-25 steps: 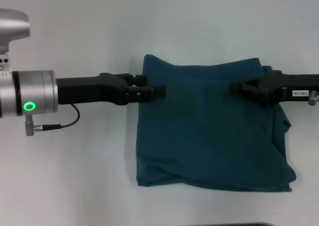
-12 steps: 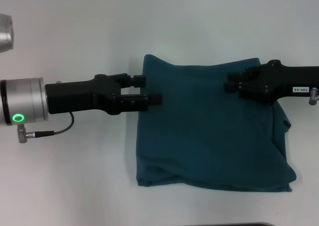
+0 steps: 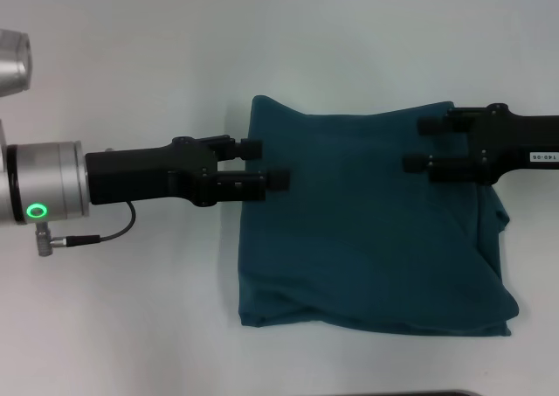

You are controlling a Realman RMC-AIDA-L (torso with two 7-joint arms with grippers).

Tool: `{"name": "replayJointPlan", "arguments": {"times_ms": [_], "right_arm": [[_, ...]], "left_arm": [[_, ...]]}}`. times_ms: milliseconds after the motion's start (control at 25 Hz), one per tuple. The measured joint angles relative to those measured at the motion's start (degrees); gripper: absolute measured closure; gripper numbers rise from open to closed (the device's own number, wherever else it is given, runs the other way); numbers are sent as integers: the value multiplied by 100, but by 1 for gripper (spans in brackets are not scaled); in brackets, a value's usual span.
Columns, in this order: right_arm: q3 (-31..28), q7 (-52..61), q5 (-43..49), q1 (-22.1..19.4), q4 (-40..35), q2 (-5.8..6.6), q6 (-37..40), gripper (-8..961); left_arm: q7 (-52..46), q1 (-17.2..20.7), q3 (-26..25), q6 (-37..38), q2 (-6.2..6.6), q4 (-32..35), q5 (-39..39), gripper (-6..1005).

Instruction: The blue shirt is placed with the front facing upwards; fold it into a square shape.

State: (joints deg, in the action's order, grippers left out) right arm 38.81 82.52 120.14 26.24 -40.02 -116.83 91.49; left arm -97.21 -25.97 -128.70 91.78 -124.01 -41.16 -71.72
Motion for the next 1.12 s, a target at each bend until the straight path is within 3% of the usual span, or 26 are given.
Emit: {"name": "replayJointPlan", "arguments": {"times_ms": [480, 1120], "right_arm": [[23, 56, 26, -30, -30, 79, 98, 22], [30, 79, 107, 36, -32, 101, 79, 23]], "left_arm": [[19, -87, 14, -27, 0, 65, -5, 146], [52, -111, 55, -56, 7, 47, -9, 145]]}}
